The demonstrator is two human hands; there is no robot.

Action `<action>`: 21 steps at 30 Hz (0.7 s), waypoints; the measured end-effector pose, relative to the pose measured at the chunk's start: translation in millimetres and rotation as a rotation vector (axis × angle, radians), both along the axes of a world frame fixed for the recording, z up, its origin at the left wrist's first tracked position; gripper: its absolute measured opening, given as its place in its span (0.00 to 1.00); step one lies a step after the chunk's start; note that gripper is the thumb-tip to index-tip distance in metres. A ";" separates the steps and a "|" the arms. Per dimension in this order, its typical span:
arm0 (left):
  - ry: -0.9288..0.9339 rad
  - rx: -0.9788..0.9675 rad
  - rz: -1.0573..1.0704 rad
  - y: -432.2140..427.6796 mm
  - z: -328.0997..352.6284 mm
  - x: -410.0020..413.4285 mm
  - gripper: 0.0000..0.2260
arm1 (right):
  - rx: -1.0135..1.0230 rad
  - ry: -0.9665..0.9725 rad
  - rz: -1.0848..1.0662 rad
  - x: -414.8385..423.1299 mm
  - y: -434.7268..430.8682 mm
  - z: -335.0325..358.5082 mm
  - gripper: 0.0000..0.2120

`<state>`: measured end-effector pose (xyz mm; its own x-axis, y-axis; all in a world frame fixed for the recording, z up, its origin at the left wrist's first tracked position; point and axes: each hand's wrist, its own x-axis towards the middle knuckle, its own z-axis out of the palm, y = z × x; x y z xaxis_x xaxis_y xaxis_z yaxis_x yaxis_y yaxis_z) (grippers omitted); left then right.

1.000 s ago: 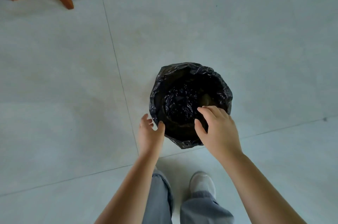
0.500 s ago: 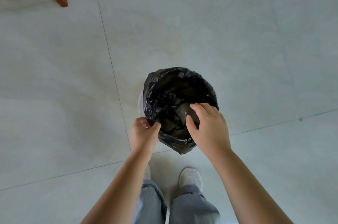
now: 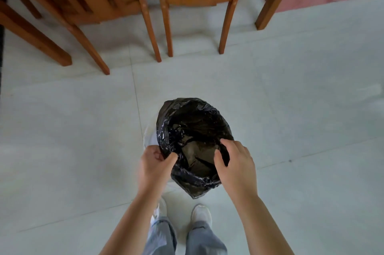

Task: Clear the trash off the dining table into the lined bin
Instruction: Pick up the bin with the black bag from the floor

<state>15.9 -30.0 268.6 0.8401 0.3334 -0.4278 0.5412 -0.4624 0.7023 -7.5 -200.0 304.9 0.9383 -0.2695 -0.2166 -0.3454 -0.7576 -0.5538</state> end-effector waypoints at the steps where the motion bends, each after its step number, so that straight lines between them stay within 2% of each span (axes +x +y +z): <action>1: -0.014 0.018 -0.016 -0.8 19.1 -0.3 0.12 | 0.006 -0.013 -0.009 -4.2 -2.5 18.2 0.16; 6: -0.146 -0.025 -0.027 -3.6 112.0 -3.4 0.11 | 0.056 -0.145 -0.083 -23.9 -17.2 110.8 0.14; 10: -0.224 -0.047 0.078 -2.0 173.5 -17.8 0.14 | 0.117 -0.191 -0.109 -46.5 -23.9 171.9 0.14; 17: -0.240 -0.010 0.174 -6.8 266.1 -48.2 0.12 | 0.082 -0.293 0.015 -65.6 -31.6 251.6 0.13; 21: -0.294 -0.098 0.165 -0.6 304.4 -55.2 0.12 | 0.057 -0.365 0.095 -65.3 -36.5 289.0 0.13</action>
<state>-39.3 -30.6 573.0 0.8704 0.4443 -0.2123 0.3709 -0.3081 0.8761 -72.8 -236.5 594.0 0.9767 -0.1748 0.1244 -0.0472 -0.7409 -0.6699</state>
